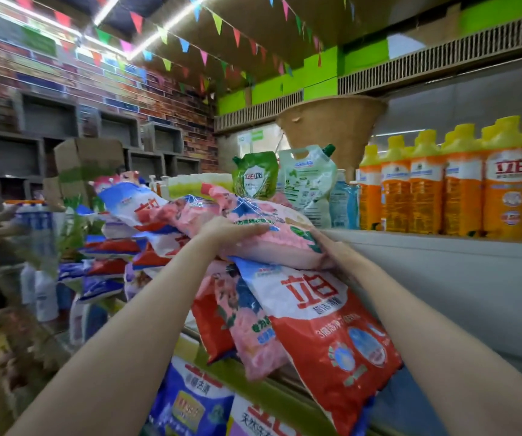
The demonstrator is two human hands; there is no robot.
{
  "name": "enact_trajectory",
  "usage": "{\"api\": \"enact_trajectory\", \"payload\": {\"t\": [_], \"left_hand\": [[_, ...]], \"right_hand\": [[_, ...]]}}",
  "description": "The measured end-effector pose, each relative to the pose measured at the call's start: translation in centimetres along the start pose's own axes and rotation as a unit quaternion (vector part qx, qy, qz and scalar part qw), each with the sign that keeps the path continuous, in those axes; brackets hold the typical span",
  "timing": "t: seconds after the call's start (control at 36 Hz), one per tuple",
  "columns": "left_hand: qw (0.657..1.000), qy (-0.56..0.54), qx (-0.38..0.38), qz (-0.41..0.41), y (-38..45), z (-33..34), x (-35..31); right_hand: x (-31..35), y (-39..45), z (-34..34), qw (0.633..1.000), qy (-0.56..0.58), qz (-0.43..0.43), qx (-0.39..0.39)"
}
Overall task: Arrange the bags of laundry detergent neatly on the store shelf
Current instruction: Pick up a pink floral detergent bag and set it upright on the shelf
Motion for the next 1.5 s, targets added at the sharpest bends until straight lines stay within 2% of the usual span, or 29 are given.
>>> {"api": "enact_trajectory", "payload": {"t": [0.22,0.31,0.42,0.5,0.53,0.61,0.67,0.72,0.78,0.83,0.94,1.03,1.14,1.28,1.39,1.5], "left_hand": [[0.999,0.003,0.005,0.046,1.2,0.0,0.7],[0.998,0.003,-0.01,0.062,1.3,-0.4,0.4],[0.993,-0.079,-0.018,0.081,1.0,-0.3,-0.3],[0.989,-0.104,-0.02,0.1,0.2,-0.4,-1.1],[0.988,-0.105,-0.023,0.112,0.0,-0.5,-1.6],[0.979,-0.11,-0.035,0.169,-0.9,-0.5,-3.0],[0.975,-0.136,0.003,0.178,-1.3,0.2,-4.0],[0.967,-0.185,0.077,0.158,-2.1,1.3,-5.1],[0.962,-0.177,0.118,0.17,-1.9,3.0,-6.1],[0.961,-0.144,0.115,0.204,-1.5,5.3,-7.4],[0.936,-0.201,0.079,0.277,-6.9,9.2,-11.7],[0.914,-0.239,0.114,0.309,-10.3,13.2,-14.5],[0.895,-0.26,0.12,0.341,-13.0,19.0,-18.4],[0.876,-0.305,0.158,0.338,-18.5,25.1,-23.2],[0.867,-0.298,0.199,0.345,-21.6,30.1,-26.3],[0.871,-0.262,0.242,0.339,-22.9,34.8,-28.5]], "right_hand": [[0.3,0.1,-0.2,0.997,0.062,-0.038,-0.024],[0.4,0.3,-0.7,0.993,0.115,-0.037,-0.006],[1.0,-2.0,-1.4,0.987,0.159,-0.024,0.016],[1.7,-4.6,-1.9,0.977,0.208,-0.038,-0.003],[1.8,-4.9,-2.3,0.979,0.195,-0.064,-0.014],[1.4,-6.3,-4.2,0.976,0.198,-0.073,-0.053],[1.3,-7.3,-5.7,0.975,0.199,-0.078,-0.061],[1.3,-8.8,-7.7,0.971,0.204,-0.085,-0.088],[0.9,-10.6,-9.9,0.972,0.189,-0.091,-0.103],[0.0,-12.4,-12.6,0.971,0.178,-0.089,-0.131],[-1.8,-17.2,-18.4,0.962,0.175,-0.089,-0.191],[-3.4,-21.0,-23.0,0.959,0.152,-0.069,-0.23],[-5.7,-25.6,-29.4,0.951,0.148,-0.051,-0.268],[-8.6,-30.9,-35.9,0.926,0.129,-0.035,-0.353],[-10.9,-33.8,-40.7,0.91,0.103,-0.024,-0.4],[-13.5,-34.6,-44.3,0.909,0.072,-0.007,-0.41]]}}
Point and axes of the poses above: each hand's wrist, its own y-axis towards the middle knuckle, its own z-axis out of the palm, x = y × z, the point moved 2 cm from there along y, towards the middle knuckle, and after that the axes turned 5 degrees about z, right-handed, at the moved point
